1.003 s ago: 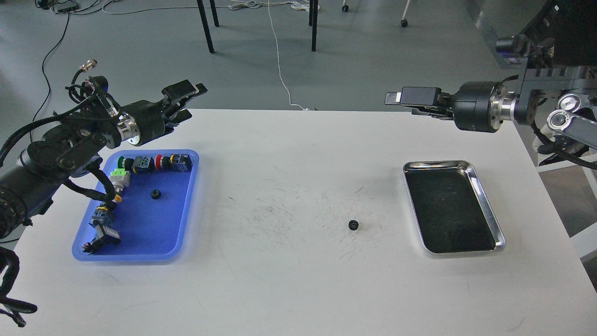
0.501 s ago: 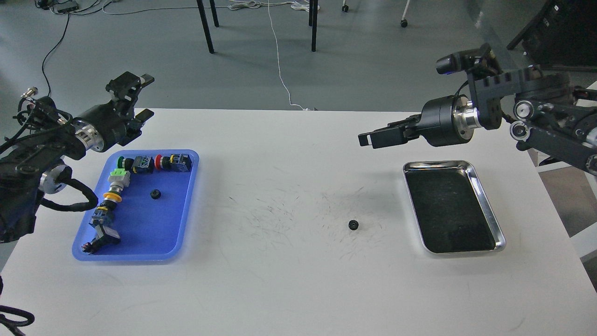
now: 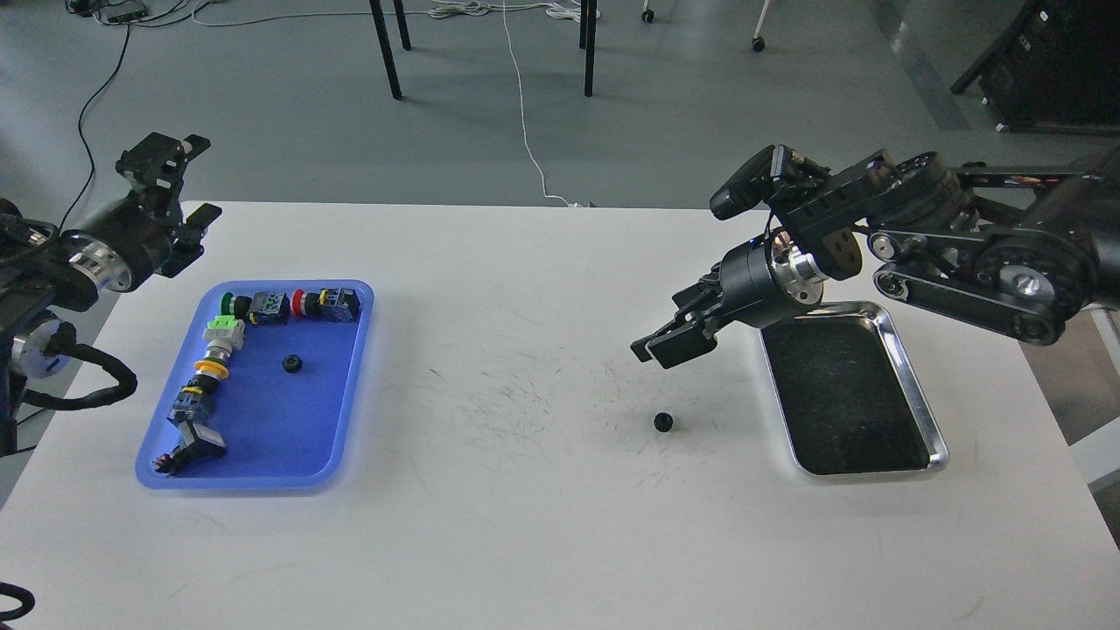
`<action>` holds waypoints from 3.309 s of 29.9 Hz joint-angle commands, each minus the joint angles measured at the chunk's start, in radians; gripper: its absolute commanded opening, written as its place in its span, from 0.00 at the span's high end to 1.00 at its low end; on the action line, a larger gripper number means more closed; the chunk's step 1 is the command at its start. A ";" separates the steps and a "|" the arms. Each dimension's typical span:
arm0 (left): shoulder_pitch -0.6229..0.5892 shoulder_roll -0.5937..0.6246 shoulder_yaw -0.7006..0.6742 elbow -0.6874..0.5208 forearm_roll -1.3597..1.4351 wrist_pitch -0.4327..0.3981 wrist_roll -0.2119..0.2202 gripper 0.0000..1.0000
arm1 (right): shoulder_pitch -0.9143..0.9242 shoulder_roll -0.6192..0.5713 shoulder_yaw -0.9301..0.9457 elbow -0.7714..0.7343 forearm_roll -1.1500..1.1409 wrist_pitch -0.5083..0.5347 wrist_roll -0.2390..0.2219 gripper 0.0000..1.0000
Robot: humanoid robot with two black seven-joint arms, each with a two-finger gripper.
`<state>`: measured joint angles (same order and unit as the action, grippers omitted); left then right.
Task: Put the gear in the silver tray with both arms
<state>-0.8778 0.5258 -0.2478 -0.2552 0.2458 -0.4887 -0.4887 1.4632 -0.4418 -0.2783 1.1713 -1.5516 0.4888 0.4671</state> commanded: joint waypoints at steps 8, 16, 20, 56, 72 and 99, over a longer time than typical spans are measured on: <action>0.003 0.005 -0.143 0.005 -0.048 0.000 0.000 0.02 | 0.032 0.087 -0.125 -0.021 -0.107 0.000 0.022 0.05; 0.010 0.008 -0.168 0.008 -0.101 0.000 0.000 0.02 | 0.022 0.156 -0.177 -0.067 -0.127 0.000 0.022 0.11; 0.014 0.010 -0.172 0.008 -0.145 0.000 0.000 0.02 | 0.032 0.184 -0.216 -0.070 -0.128 0.000 0.022 0.20; 0.031 0.017 -0.179 0.008 -0.166 0.000 0.000 0.02 | -0.037 0.317 -0.283 -0.211 -0.133 0.000 0.022 0.38; 0.042 0.020 -0.179 0.008 -0.168 0.000 0.000 0.02 | -0.055 0.330 -0.285 -0.243 -0.133 0.000 0.022 0.50; 0.046 0.020 -0.179 0.010 -0.168 0.000 0.000 0.02 | -0.055 0.331 -0.285 -0.242 -0.153 0.000 0.022 0.69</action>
<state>-0.8315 0.5451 -0.4264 -0.2456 0.0782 -0.4887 -0.4887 1.4085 -0.1104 -0.5630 0.9295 -1.6981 0.4887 0.4887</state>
